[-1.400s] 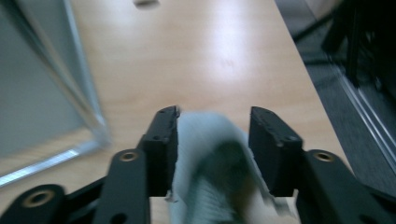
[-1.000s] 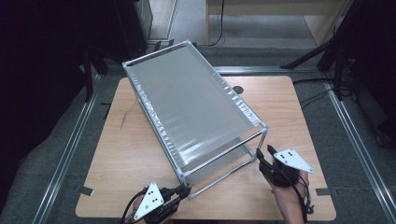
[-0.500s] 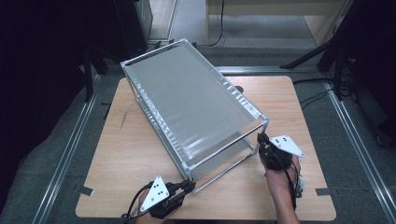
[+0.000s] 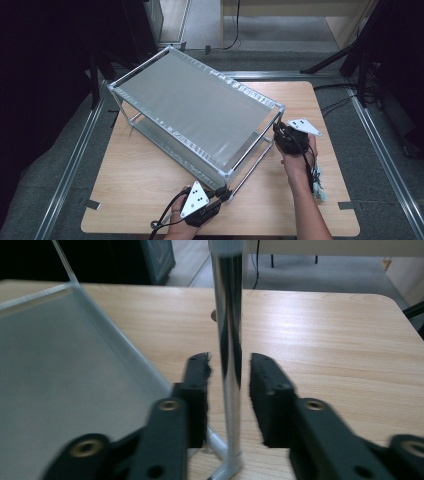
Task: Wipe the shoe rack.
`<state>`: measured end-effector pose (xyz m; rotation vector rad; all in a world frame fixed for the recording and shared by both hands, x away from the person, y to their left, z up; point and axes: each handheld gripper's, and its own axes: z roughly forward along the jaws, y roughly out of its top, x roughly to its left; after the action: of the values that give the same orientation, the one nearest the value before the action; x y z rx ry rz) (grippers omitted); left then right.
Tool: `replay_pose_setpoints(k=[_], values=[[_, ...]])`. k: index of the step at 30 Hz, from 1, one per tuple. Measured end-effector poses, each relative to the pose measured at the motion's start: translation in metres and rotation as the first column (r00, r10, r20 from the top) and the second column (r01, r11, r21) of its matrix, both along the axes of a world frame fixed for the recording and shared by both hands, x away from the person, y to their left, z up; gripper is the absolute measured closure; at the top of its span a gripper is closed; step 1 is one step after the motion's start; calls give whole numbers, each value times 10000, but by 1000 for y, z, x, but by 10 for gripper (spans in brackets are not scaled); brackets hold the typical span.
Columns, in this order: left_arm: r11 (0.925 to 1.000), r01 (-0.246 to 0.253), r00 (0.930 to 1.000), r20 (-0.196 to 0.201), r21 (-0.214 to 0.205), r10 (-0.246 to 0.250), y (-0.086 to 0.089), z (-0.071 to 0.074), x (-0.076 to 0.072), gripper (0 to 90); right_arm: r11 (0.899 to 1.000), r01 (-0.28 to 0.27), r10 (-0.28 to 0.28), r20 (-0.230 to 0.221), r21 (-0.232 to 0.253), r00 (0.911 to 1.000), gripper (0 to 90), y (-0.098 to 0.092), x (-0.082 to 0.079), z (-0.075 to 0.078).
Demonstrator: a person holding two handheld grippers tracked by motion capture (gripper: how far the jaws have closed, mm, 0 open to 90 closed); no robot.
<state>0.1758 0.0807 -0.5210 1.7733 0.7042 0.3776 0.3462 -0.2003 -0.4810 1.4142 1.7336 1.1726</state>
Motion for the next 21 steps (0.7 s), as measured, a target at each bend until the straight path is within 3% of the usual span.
replay_pose_setpoints(k=[1,2,4,5,6,8,9,11,16,18,21], values=[[10000,-4,10000,-27,-39,4,-5,0,2,822,9991,-111,108,81,416,9999,608,-4,-7,7],[10000,-4,10000,-27,-39,4,-5,0,2,821,9991,-111,108,81,416,9999,608,-4,-7,7],[10000,49,10000,11,-69,-48,-12,-1,7,822,9985,-377,366,279,385,9989,548,-7,-28,16],[10000,43,10000,10,-51,-43,-14,-1,9,822,9985,-377,366,279,385,9989,548,-7,-28,16],[10000,37,10000,10,-76,-36,-18,-1,12,821,9980,-555,543,373,308,9978,523,-8,-46,19],[10000,-7,10000,26,-47,7,-24,0,19,820,9981,-549,538,372,286,9979,514,-8,-52,20],[10000,-43,10000,-8,-53,43,-26,1,22,813,9974,-676,668,314,241,9973,493,-7,-72,19],[9999,-18,10000,-68,-106,17,-28,2,27,804,9973,-706,701,294,176,9971,480,-5,-80,18],[9995,253,9996,-122,-205,-256,-19,8,25,591,9893,-1450,1442,461,146,9885,386,4,-115,7],[9996,181,9998,67,-221,-179,-9,9,20,539,9815,-1895,1887,322,262,9815,322,8,-126,-1],[9992,-128,9998,148,-375,134,6,9,18,473,9757,-2148,2137,292,432,9765,267,17,-141,-12]])
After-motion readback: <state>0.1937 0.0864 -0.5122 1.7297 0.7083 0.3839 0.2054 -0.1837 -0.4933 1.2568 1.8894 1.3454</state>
